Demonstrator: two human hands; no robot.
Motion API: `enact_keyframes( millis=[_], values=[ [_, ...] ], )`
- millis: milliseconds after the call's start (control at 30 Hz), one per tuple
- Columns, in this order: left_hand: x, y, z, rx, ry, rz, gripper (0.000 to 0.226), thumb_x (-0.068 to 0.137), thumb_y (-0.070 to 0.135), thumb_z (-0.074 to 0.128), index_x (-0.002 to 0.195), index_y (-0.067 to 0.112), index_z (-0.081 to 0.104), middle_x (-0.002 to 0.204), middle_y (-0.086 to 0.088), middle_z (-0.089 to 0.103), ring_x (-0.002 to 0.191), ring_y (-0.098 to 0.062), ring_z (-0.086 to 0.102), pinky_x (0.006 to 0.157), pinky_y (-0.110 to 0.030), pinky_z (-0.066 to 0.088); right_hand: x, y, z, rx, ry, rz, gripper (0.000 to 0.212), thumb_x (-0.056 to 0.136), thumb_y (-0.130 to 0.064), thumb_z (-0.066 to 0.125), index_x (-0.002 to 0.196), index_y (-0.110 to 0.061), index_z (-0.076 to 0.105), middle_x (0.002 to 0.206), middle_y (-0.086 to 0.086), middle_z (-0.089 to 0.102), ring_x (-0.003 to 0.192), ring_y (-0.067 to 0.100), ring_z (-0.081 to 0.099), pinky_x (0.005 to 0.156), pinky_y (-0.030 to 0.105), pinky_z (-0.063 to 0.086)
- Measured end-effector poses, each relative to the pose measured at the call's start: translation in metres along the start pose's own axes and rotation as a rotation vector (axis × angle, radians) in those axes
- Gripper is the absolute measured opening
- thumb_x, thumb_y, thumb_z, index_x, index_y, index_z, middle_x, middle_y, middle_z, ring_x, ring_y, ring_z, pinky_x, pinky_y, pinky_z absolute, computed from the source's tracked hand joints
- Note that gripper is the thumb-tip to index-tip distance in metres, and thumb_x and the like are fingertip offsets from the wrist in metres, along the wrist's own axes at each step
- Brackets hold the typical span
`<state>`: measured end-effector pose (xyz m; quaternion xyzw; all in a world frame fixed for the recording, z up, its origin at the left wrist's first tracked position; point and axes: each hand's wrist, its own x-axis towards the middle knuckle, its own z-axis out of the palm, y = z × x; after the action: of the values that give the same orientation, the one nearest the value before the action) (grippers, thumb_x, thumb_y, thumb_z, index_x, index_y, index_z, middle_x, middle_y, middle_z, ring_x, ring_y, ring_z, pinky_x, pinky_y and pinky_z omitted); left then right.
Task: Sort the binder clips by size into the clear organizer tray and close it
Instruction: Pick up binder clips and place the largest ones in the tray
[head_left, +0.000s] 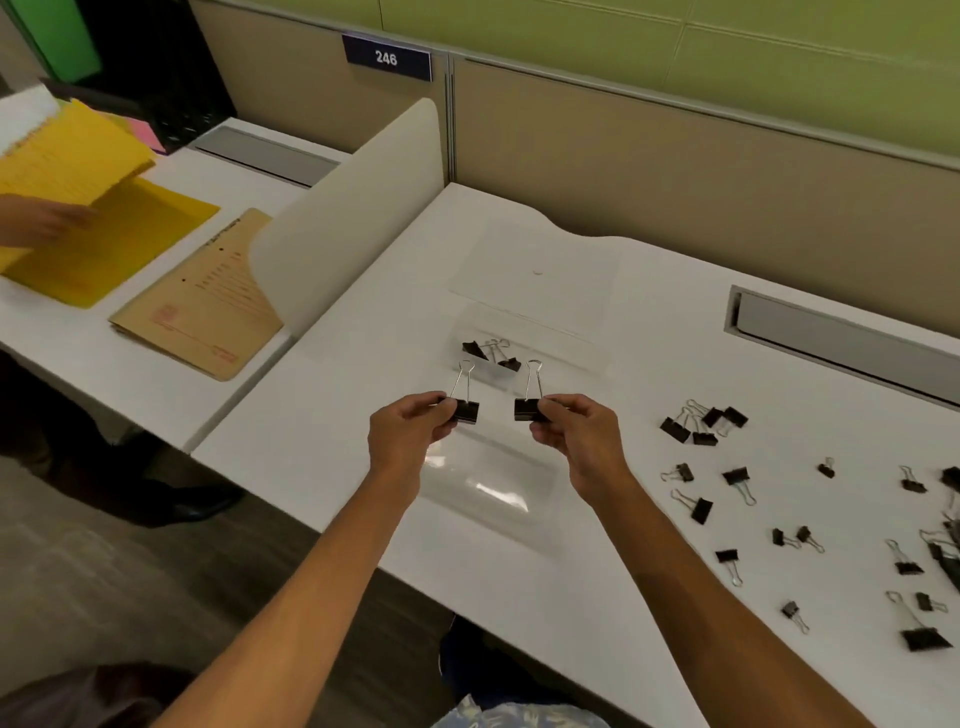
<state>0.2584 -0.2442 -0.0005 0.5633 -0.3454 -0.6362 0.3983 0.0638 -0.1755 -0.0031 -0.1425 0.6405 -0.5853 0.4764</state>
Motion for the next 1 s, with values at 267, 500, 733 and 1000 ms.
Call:
enact_keyframes(
  millis=[267, 500, 733, 1000],
  values=[
    [0.093, 0.030, 0.043, 0.272, -0.003, 0.055, 0.021, 0.074, 0.007, 0.082, 0.093, 0.006, 0.072, 0.083, -0.013, 0.075, 0.072, -0.025, 0.075, 0.083, -0.038, 0.060, 0.077, -0.020, 0.031, -0.089, 0.129, -0.025, 0.027, 0.081, -0.009, 0.079, 0.099, 0.000, 0.062, 0.083, 0.017, 0.075, 0.066, 0.028, 0.072, 0.073, 0.040, 0.062],
    [0.147, 0.041, 0.082, 0.642, -0.069, 0.158, 0.022, 0.071, 0.020, 0.085, 0.086, 0.010, 0.073, 0.076, -0.006, 0.072, 0.067, -0.020, 0.073, 0.073, -0.040, 0.062, 0.105, -0.022, 0.041, -0.187, 0.232, -0.020, 0.020, 0.080, -0.015, 0.079, 0.094, -0.007, 0.067, 0.078, 0.012, 0.075, 0.063, 0.021, 0.073, 0.068, 0.033, 0.063],
    [0.175, 0.037, 0.095, 0.887, -0.147, 0.168, 0.023, 0.070, 0.032, 0.085, 0.076, 0.016, 0.070, 0.077, -0.005, 0.072, 0.067, -0.020, 0.072, 0.070, -0.038, 0.062, 0.117, -0.026, 0.047, -0.290, 0.303, -0.029, 0.014, 0.081, -0.018, 0.078, 0.089, -0.012, 0.068, 0.076, 0.010, 0.075, 0.061, 0.019, 0.074, 0.064, 0.025, 0.060],
    [0.175, 0.051, 0.088, 1.109, -0.278, 0.399, 0.030, 0.090, 0.039, 0.065, 0.083, 0.011, 0.075, 0.078, -0.002, 0.073, 0.075, -0.019, 0.066, 0.071, -0.034, 0.056, 0.123, -0.028, 0.063, -0.382, 0.352, -0.070, 0.010, 0.084, -0.015, 0.076, 0.091, -0.010, 0.071, 0.075, 0.012, 0.073, 0.056, 0.015, 0.071, 0.050, 0.012, 0.050]
  ],
)
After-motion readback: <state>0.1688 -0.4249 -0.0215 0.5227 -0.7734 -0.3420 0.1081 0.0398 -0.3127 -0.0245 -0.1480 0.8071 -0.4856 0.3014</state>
